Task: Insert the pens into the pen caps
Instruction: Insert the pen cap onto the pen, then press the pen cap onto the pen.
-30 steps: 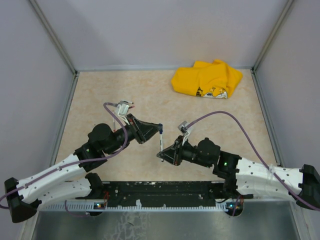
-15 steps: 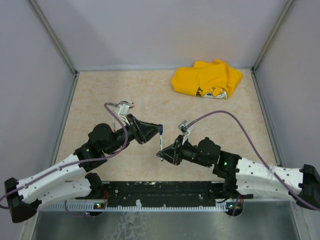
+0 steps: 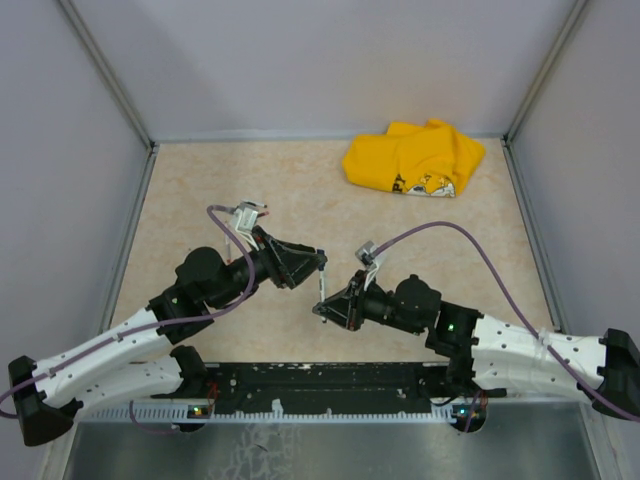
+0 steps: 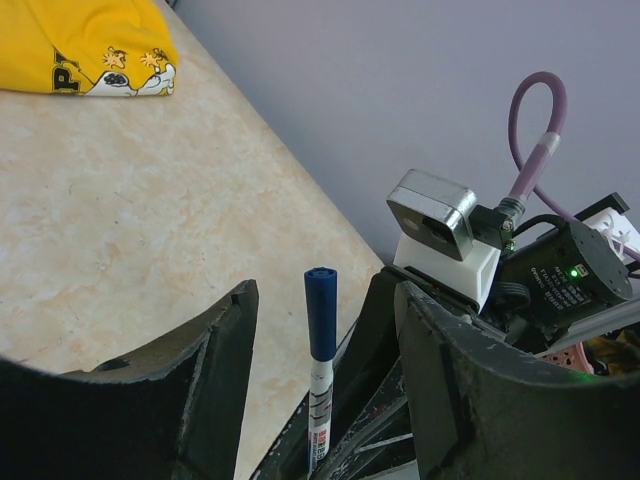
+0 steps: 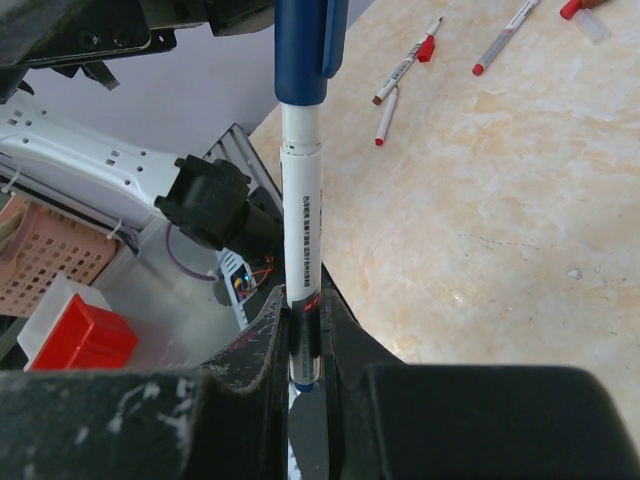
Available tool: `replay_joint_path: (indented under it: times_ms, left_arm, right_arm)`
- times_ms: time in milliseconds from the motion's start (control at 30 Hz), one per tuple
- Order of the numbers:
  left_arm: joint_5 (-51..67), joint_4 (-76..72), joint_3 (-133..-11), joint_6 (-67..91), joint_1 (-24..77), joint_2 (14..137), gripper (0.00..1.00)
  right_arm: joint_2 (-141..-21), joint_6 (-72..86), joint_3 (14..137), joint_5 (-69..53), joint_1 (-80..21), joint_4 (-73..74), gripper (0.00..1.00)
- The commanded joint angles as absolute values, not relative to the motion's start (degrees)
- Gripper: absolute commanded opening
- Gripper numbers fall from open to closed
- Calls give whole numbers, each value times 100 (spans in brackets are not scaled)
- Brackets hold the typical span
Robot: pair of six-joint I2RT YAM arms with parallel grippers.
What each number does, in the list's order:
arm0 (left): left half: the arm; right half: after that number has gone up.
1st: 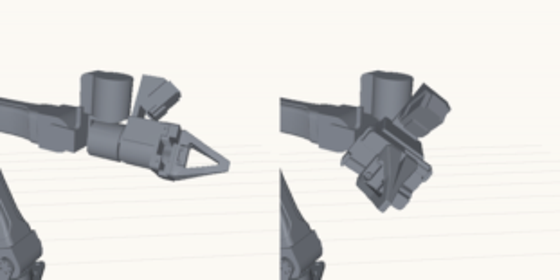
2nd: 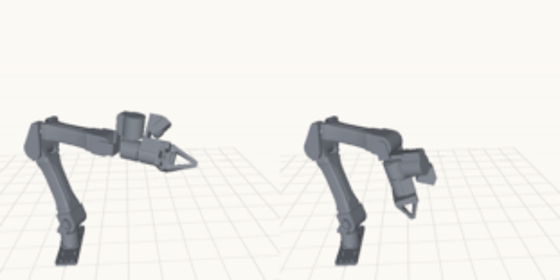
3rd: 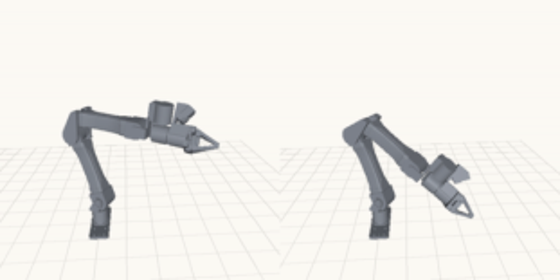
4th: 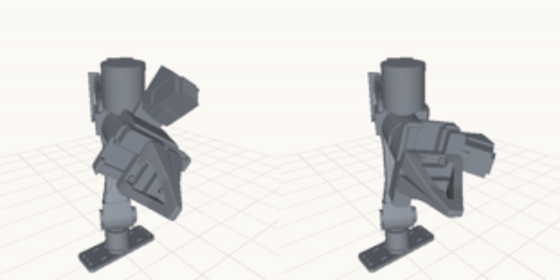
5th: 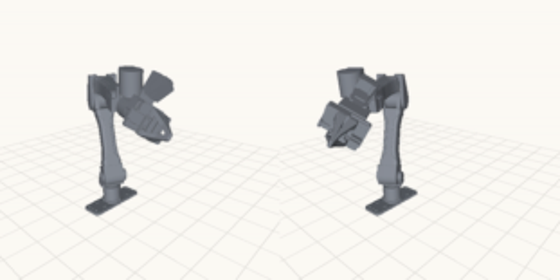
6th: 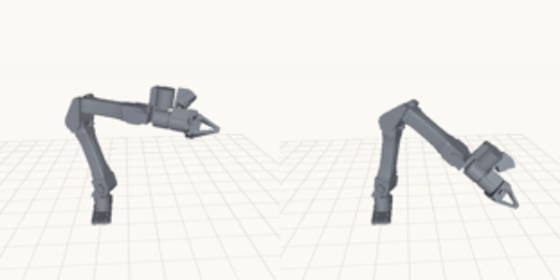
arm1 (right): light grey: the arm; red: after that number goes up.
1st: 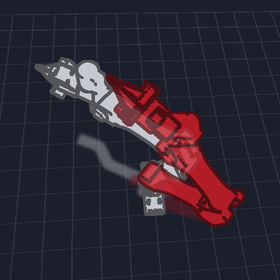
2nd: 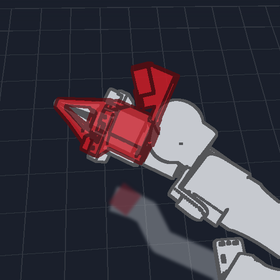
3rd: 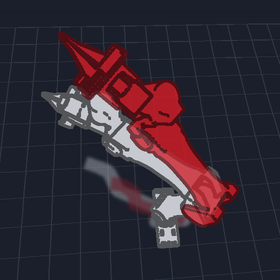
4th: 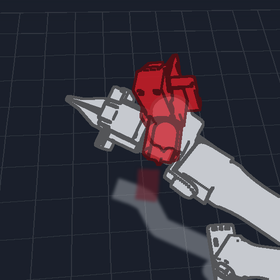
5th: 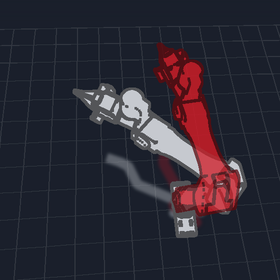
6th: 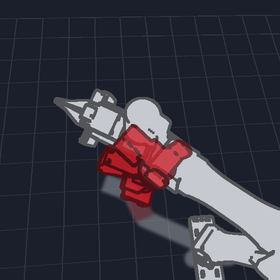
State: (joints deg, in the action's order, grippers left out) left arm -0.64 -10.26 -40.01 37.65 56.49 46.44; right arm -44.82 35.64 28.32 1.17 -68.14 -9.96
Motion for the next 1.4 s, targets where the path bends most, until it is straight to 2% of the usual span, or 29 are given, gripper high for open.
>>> replay_joint_path:
  times_ms: [0, 233, 600, 733, 1000, 1367]
  left_arm:
    - [-114, -1099, -3996, 3796, 5666, 4619, 63]
    - [-108, -1139, -4025, 3814, 5660, 4681, 55]
    - [-75, -1191, -4013, 3832, 5662, 4698, 23]
    - [-54, -1192, -3995, 3841, 5660, 4686, 15]
    - [-8, -1178, -3969, 3849, 5660, 4689, 8]
    - [126, -1195, -3916, 3854, 5660, 4689, 6]
  right_arm:
    - [-4521, 3409, 3215, -67, -6820, -1419, 0]
    - [-4686, 3347, 3282, -337, -6820, -1495, 0]
    - [-4608, 3384, 3286, -65, -6820, -1322, 0]
    - [-4571, 3430, 3367, 257, -6823, -1134, 0]
    - [-4588, 3339, 3501, 541, -6818, -1107, 0]
    - [-4719, 2911, 4067, 1128, -6812, -844, 0]
